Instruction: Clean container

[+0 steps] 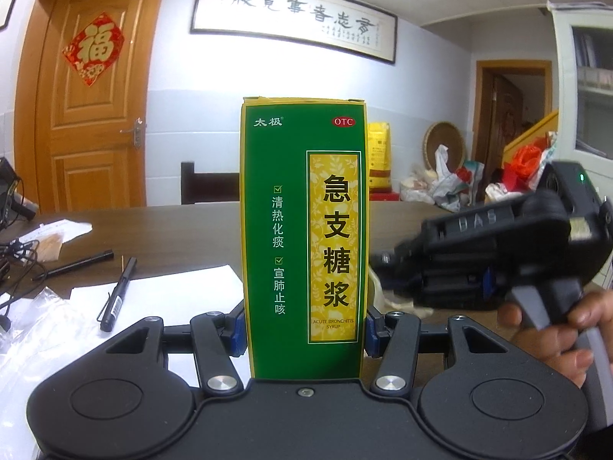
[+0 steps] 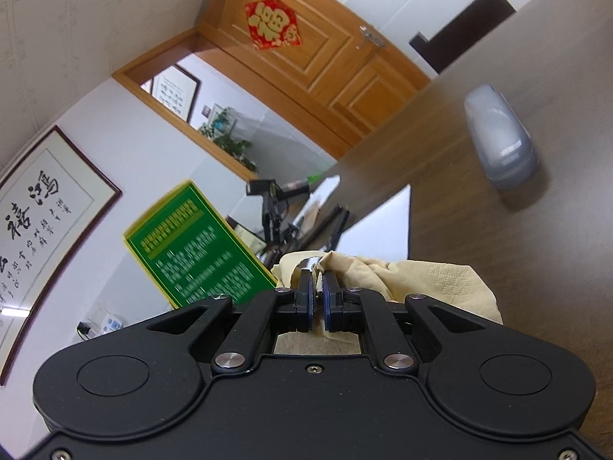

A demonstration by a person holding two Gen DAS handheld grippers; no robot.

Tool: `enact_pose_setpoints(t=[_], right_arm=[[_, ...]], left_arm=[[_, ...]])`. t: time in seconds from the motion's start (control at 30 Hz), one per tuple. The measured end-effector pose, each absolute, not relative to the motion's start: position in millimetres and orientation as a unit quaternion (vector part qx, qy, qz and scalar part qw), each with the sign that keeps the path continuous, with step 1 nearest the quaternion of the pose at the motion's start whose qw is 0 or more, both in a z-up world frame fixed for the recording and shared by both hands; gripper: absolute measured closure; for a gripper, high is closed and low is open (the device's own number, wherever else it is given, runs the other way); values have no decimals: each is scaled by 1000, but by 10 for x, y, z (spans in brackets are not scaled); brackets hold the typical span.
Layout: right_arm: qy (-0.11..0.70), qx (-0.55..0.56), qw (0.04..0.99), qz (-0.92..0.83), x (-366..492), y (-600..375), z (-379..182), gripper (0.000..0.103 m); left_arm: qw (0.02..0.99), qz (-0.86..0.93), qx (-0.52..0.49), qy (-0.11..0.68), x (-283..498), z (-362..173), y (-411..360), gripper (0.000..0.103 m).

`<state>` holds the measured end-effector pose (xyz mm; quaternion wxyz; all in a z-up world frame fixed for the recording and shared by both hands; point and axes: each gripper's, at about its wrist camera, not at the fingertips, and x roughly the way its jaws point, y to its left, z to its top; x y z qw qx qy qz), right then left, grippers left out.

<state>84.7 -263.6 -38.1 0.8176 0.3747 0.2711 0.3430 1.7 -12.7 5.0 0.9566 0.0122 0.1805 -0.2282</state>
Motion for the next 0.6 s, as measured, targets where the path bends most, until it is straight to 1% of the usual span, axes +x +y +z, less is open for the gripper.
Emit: enact_pose_setpoints(t=[0.27, 0.43, 0.6], right_arm=[[228, 372, 829, 349, 833, -2746, -86, 97], [204, 345, 851, 339, 783, -2778, 173, 97], [182, 286, 882, 327, 684, -2672, 489, 97]], left_arm=[[963, -204, 59, 165, -70, 39, -251, 54], [969, -176, 93, 149, -112, 31, -333, 54], [971, -145, 128, 137, -146, 16, -430, 54]])
